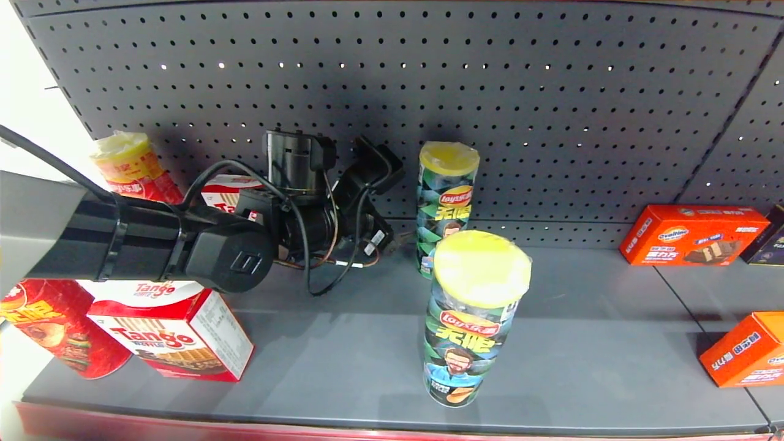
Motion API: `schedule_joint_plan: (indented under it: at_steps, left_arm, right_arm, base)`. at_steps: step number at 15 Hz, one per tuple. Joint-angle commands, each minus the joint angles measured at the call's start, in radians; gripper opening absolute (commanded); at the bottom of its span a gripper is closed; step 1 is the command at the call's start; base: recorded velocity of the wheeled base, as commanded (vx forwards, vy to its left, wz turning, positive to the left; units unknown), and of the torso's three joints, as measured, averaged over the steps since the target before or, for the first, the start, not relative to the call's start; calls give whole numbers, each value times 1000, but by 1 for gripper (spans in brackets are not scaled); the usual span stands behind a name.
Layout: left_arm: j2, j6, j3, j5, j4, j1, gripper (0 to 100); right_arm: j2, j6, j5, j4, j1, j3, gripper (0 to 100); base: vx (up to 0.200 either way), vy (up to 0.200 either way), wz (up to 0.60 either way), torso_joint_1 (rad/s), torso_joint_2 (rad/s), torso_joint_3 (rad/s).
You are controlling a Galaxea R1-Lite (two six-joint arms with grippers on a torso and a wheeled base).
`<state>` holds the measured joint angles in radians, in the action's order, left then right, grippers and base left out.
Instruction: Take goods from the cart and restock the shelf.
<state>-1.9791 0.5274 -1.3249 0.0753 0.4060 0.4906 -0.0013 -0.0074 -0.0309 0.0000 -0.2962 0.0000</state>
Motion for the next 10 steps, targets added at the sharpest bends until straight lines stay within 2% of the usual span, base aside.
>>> schedule_joint_plan:
  at_steps: [1, 6, 10]
  left_arm:
    - [2, 0, 1, 0, 4, 0, 100]
    - [31, 2, 3, 0, 2, -3, 100]
    - [141, -4, 7, -2, -9, -1, 100]
  right_arm:
    - [1, 0, 0, 0, 0, 0, 100]
    - [1, 0, 0, 0, 0, 0, 100]
    - [1, 0, 0, 0, 0, 0, 100]
  base:
    - [0, 0, 0, 0, 0, 0]
    - [0, 0, 0, 0, 0, 0]
    - [0, 0, 0, 0, 0, 0]
